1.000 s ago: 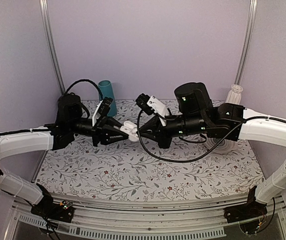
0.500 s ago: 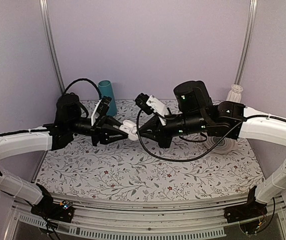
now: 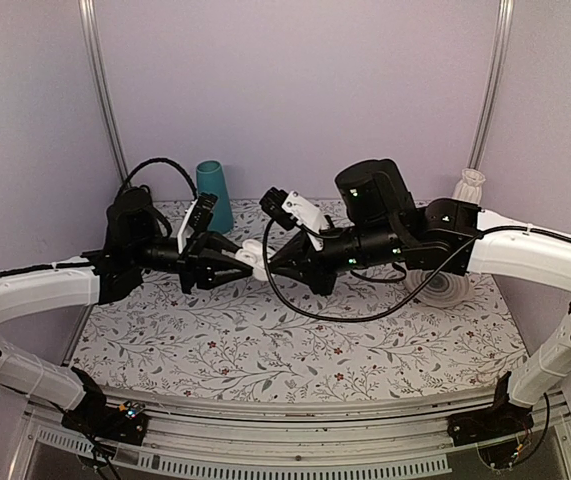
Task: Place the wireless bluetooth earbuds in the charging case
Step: Insert the right earbud into the right side groove of the charging case, then close the charging case with the earbuds.
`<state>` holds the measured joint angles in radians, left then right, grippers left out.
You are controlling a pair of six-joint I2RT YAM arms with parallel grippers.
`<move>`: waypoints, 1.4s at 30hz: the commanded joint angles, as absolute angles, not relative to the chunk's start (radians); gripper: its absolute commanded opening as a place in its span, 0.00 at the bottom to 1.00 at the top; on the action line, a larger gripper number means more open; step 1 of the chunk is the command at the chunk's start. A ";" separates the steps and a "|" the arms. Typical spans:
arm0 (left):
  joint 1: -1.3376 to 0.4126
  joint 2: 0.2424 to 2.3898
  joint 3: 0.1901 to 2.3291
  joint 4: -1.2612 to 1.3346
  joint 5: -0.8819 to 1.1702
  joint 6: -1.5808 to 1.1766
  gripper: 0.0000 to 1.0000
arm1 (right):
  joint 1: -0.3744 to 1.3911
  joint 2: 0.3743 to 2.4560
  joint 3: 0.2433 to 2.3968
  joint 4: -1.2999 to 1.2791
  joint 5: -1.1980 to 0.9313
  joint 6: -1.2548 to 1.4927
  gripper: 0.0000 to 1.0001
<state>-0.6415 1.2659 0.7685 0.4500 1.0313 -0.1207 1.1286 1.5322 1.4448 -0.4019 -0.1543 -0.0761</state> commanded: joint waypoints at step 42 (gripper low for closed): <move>-0.646 1.195 0.665 0.841 0.751 -0.130 0.00 | 0.958 1.395 1.219 0.087 -0.401 0.564 0.83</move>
